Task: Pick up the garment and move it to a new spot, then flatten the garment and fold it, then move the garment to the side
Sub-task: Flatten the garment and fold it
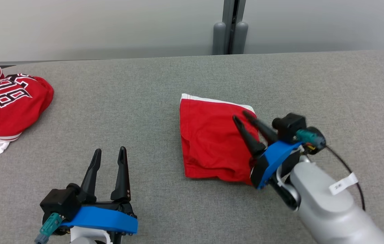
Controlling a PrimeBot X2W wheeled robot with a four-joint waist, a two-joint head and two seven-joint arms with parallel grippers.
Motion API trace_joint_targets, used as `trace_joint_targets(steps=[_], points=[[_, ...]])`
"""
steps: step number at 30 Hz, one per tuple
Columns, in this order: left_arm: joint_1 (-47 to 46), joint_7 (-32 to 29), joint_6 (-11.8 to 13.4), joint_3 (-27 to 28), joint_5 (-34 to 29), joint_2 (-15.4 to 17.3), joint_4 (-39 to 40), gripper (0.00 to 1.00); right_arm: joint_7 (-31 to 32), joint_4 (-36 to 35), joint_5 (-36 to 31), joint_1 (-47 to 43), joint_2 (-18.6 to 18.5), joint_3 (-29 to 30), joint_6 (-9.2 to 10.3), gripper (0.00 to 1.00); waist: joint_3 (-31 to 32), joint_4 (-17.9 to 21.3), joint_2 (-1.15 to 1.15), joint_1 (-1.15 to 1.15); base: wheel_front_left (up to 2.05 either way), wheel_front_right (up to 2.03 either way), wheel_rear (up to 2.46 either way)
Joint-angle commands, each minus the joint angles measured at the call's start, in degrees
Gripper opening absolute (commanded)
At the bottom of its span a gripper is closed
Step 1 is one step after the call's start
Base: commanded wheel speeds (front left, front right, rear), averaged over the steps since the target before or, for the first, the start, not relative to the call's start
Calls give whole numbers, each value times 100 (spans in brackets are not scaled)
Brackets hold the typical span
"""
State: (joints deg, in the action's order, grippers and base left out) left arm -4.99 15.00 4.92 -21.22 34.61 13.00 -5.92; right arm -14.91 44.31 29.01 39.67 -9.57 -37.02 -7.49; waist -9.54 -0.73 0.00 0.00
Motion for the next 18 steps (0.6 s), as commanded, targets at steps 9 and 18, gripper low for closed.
trace_joint_targets(steps=[9,18], points=[[-52,14,-22,-26,19,48,-35,100,258,178,-386,-146,492,-573,-1,0,-44,-114,0,0,0,0,0],[-78,0,-32,-41,48,28,-71,100,467,903,-207,9,661,-1281,-1,0,-76,-407,0,0,0,0,0]])
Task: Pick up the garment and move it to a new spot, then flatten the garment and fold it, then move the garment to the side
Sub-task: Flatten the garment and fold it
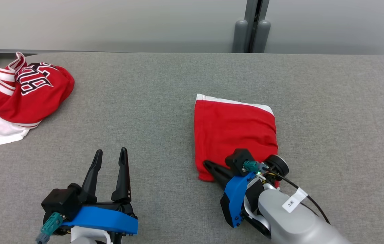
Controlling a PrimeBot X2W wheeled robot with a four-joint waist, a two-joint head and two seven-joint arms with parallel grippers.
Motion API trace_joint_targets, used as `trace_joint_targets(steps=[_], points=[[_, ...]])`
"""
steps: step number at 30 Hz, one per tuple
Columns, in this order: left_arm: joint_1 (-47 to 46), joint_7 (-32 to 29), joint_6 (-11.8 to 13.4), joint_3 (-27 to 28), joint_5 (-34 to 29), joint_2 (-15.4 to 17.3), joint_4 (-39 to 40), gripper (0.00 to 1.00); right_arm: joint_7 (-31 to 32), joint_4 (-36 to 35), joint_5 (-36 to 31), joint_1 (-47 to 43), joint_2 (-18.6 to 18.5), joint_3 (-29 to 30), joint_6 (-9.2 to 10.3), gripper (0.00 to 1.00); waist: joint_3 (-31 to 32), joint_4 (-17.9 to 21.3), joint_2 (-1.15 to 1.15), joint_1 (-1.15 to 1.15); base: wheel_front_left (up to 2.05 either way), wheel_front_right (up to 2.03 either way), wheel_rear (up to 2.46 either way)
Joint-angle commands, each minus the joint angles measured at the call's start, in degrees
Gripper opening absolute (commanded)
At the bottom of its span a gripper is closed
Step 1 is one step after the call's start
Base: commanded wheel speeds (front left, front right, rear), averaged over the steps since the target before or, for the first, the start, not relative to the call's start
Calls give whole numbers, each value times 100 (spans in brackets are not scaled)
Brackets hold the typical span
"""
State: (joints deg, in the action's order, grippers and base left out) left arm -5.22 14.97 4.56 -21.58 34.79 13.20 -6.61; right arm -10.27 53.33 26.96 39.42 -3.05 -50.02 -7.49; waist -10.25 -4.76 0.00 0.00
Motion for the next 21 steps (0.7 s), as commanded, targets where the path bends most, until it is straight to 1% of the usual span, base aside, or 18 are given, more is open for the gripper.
trace_joint_targets(steps=[1,5,8,9,10,11,12,13,14,15,18,21], points=[[-52,5,0,-2,32,4,-4,100,10,60,23,42,10,-65,-1,0,-11,-17,0,0,0,0,0],[-58,10,-7,28,40,-1,-15,100,49,198,182,46,17,-423,-1,0,-36,-25,0,0,0,0,0],[-64,13,8,80,38,2,-15,100,-76,186,207,136,13,-656,-1,0,-55,25,0,0,0,0,0],[-67,14,11,95,36,4,-11,100,-133,184,164,166,14,-733,-1,4,-60,51,0,0,0,0,0],[-69,15,5,104,34,7,-9,100,-197,176,136,188,15,-803,-1,22,-62,79,0,0,0,0,0],[-70,16,0,106,30,7,-11,100,-247,171,124,205,14,-861,-1,36,-63,104,0,0,0,0,0],[-71,16,-4,109,25,5,-12,100,-292,152,106,223,15,-907,-1,44,-66,130,0,0,0,0,0],[-73,17,-11,106,21,1,-16,100,-332,131,98,235,16,-943,-1,64,-65,152,0,0,0,0,0],[-75,18,-15,104,13,1,-20,100,-370,102,93,252,16,-951,-1,89,-63,176,0,0,0,0,0],[-77,18,-22,101,4,1,-23,100,-409,59,107,260,16,-936,-1,100,-58,201,0,0,0,0,0],[-87,19,-34,94,-15,15,-23,100,-473,-69,125,290,15,-761,-1,100,-36,273,0,0,0,0,0],[-102,21,-40,72,-76,39,-27,100,-496,-356,43,297,16,-294,-1,100,7,348,0,0,0,0,0]])
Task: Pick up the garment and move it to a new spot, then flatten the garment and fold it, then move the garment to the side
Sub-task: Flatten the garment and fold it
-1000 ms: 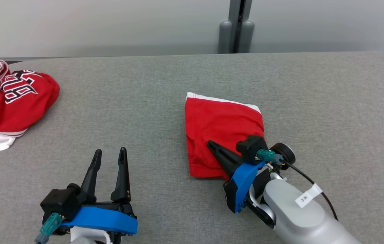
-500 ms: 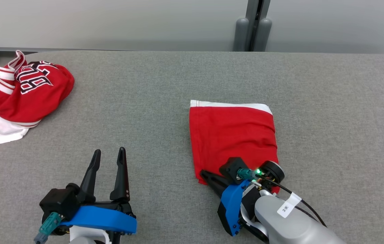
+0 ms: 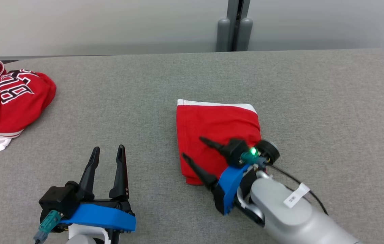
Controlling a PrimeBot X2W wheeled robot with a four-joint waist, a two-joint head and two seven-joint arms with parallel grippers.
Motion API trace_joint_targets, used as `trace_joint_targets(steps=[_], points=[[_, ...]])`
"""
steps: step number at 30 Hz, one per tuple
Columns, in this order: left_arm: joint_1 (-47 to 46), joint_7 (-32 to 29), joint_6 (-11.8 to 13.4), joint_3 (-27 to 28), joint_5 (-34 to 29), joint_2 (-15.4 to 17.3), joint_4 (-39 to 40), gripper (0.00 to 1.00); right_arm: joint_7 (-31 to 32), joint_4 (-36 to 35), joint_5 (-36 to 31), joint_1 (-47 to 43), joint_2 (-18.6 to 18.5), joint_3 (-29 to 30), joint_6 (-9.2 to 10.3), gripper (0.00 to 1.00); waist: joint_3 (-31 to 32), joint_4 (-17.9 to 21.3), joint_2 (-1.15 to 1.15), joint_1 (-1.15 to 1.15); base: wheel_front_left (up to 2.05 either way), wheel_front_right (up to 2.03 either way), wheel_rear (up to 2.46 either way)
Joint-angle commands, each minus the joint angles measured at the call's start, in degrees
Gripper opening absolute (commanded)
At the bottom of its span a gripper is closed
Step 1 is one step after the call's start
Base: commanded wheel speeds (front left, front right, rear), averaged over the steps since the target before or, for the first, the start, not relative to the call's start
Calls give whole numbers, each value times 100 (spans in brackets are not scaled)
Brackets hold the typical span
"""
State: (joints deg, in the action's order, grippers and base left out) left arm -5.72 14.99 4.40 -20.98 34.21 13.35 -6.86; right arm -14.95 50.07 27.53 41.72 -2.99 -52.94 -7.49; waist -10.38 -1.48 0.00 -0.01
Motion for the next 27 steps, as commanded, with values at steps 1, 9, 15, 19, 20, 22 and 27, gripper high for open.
trace_joint_targets(steps=[1,9,15,19,20,22,27], points=[[-57,19,-24,9,-34,28,-9,100,-27,-170,-81,18,-26,231,-1,100,38,47,0,1,0,0,0],[-9,24,17,60,-168,30,-191,100,-27,-1366,-983,-1041,-124,2343,-1,100,235,261,0,1,0,0,0],[182,25,57,244,-306,-28,-315,100,-27,-2140,-1611,-2015,-21,3718,-1,100,341,350,0,1,0,0,0],[363,26,61,456,-375,-101,-347,100,-28,-2585,-1740,-2550,10,4247,-1,100,385,364,0,1,0,0,0],[412,26,54,513,-393,-128,-344,100,-28,-2690,-1681,-2658,13,4302,-1,100,393,361,0,1,0,0,0],[467,26,49,568,-408,-156,-336,100,-28,-2779,-1633,-2762,14,4348,-1,100,402,360,0,1,0,0,0],[764,27,3,862,-532,-313,-305,100,-28,-3056,-1574,-3141,11,4550,-1,100,448,330,0,1,0,0,0]])
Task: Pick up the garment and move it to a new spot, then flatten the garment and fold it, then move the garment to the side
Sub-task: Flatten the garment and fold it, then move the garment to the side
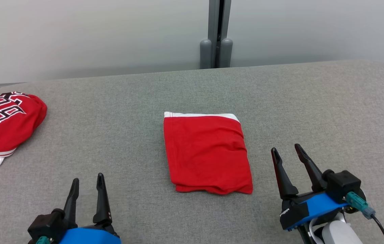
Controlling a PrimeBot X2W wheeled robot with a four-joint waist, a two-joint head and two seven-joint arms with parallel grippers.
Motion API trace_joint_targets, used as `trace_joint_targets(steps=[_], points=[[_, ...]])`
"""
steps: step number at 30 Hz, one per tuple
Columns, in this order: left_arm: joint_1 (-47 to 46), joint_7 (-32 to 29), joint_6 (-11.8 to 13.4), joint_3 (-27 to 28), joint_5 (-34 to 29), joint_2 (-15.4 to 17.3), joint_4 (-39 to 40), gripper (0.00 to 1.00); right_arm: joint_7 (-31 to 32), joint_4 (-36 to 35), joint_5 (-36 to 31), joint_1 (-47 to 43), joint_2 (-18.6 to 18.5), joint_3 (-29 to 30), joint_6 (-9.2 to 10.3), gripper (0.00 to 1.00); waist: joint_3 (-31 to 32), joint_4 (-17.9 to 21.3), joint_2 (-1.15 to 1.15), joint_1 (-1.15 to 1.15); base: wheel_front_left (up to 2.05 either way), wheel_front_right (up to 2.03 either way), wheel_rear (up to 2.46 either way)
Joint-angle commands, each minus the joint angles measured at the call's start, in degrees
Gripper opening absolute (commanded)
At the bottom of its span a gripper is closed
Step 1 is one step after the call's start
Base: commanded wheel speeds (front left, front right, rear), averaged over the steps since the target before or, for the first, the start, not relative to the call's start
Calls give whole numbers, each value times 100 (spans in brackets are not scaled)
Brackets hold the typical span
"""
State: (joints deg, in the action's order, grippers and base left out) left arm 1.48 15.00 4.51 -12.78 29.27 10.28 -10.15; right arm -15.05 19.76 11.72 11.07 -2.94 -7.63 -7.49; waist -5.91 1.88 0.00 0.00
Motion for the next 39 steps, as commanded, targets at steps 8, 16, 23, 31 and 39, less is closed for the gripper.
trace_joint_targets(steps=[8,16,23,31,39], points=[[153,26,-116,262,-256,-165,-7,100,-18,22,-170,-195,6,197,-1,100,24,-60,0,0,0,0,0],[137,26,-236,381,-384,-259,-52,100,-18,113,-140,-135,7,169,-1,100,26,-66,0,0,0,0,0],[117,26,-305,445,-479,-321,-96,100,-18,193,-141,-95,7,181,-1,100,23,-59,0,0,0,0,0],[8,26,-364,487,-538,-385,-135,100,227,398,-399,220,6,253,-1,100,-53,-91,0,0,0,0,0],[-158,26,-450,495,-594,-443,-182,100,1653,829,-672,1296,6,153,-1,100,-221,-254,0,0,0,0,0]])
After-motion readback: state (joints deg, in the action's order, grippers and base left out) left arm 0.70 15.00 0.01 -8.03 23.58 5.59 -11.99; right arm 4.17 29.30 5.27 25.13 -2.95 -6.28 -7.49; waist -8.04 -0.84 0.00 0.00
